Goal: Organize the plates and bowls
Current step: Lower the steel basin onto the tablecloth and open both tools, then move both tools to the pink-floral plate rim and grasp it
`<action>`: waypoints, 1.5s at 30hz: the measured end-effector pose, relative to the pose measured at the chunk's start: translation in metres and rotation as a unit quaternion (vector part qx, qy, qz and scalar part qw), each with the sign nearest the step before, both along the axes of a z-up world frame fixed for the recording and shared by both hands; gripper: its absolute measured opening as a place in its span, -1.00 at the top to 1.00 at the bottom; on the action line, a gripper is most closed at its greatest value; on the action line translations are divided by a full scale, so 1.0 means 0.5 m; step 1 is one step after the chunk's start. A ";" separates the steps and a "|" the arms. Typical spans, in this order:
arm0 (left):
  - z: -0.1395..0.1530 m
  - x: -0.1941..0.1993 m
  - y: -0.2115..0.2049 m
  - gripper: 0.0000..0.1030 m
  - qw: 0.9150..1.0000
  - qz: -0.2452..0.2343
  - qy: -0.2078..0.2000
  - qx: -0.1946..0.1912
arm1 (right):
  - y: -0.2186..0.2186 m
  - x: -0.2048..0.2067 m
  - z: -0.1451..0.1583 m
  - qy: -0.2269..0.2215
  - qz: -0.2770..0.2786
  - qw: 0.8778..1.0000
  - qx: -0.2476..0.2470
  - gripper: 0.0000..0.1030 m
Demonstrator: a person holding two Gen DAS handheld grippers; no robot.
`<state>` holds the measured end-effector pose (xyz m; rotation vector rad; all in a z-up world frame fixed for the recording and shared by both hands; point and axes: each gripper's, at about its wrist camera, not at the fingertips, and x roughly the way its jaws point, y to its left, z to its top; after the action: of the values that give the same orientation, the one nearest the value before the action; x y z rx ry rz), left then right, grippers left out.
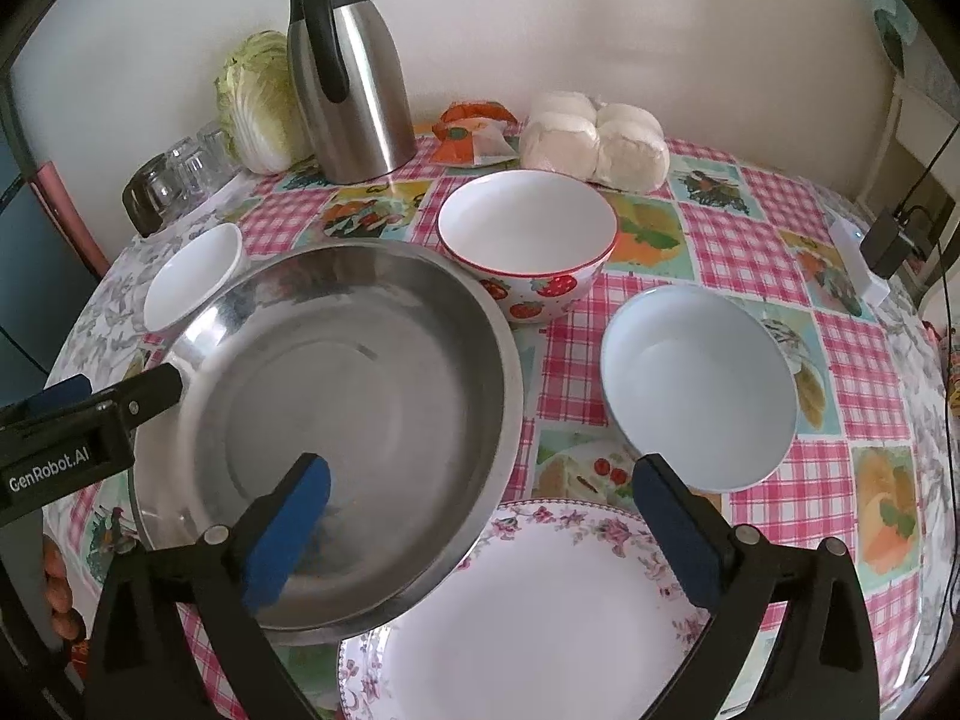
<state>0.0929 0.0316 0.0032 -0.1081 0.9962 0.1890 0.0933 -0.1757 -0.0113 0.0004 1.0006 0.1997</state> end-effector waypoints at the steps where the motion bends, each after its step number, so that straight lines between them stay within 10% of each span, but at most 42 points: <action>1: 0.003 -0.002 0.000 -1.00 1.000 0.000 -0.005 -0.001 | -0.004 -0.001 0.003 -0.003 -0.003 1.000 0.005 -0.96; 23: 0.069 -0.067 -0.101 -1.00 0.992 -0.068 -0.102 -0.007 | -0.108 -0.096 0.064 -0.023 -0.098 0.994 0.031 -0.96; 31: 0.075 -0.091 -0.154 -1.00 0.986 -0.119 -0.078 -0.092 | -0.151 -0.137 0.064 -0.025 -0.113 0.993 0.011 -0.96; 45: 0.050 -0.122 -0.294 -1.00 0.979 -0.190 -0.023 -0.064 | -0.243 -0.146 0.015 0.035 -0.157 0.987 0.006 -0.96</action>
<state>0.0318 -0.1154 0.0281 -0.0373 0.9636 -0.2279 0.0206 -0.2973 -0.0040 0.1767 1.0546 -0.0828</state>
